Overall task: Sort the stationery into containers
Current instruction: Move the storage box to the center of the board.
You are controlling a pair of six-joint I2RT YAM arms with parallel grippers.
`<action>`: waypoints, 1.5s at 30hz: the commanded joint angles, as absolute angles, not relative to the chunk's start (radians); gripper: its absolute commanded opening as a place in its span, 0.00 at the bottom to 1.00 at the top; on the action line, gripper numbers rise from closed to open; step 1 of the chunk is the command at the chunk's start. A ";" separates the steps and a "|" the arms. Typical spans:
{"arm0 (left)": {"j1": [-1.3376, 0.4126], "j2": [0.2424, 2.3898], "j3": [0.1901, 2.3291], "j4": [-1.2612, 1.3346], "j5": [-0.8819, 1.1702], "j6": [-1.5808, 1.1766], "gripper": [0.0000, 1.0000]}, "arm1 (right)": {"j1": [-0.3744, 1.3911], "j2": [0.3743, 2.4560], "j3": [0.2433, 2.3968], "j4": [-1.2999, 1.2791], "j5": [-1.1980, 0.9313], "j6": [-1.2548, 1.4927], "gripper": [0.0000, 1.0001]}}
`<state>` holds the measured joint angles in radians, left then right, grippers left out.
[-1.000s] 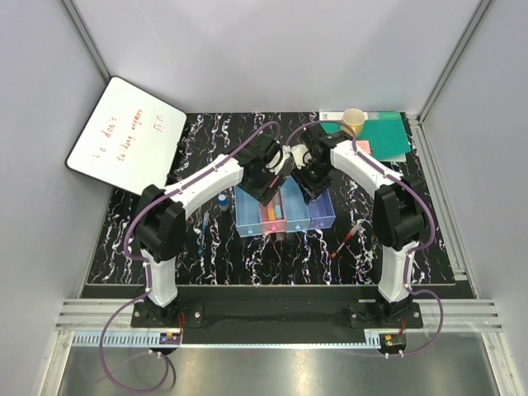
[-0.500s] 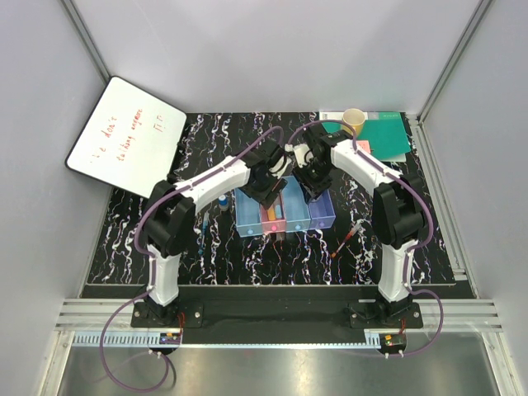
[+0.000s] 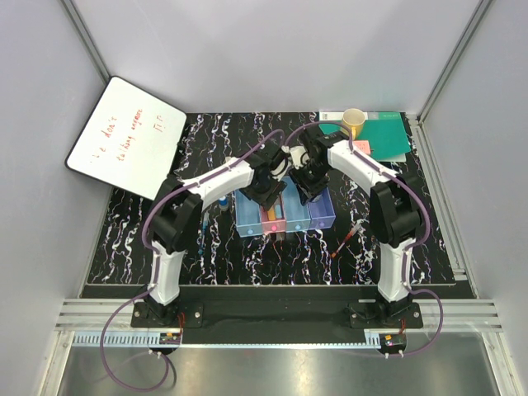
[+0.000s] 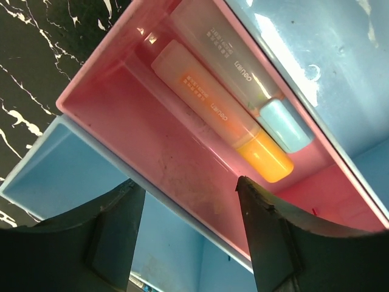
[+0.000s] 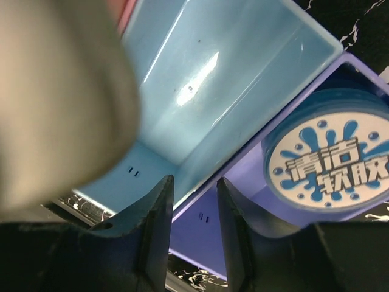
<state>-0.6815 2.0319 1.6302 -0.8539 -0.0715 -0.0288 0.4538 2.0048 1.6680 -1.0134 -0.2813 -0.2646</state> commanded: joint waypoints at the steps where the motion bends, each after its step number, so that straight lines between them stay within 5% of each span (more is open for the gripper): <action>1: -0.684 2.045 1.669 -0.815 -0.098 -0.023 0.66 | 0.471 2.051 1.712 -0.983 -0.275 -0.273 0.41; 45: -0.634 2.312 2.055 -0.681 -0.202 0.233 0.64 | 0.440 2.321 2.054 -0.934 -0.135 -0.215 0.34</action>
<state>-0.5995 2.3108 1.9648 -0.8074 -0.2180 0.1249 0.4221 2.2673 1.9995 -1.0065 -0.1585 -0.1570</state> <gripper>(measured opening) 0.638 0.345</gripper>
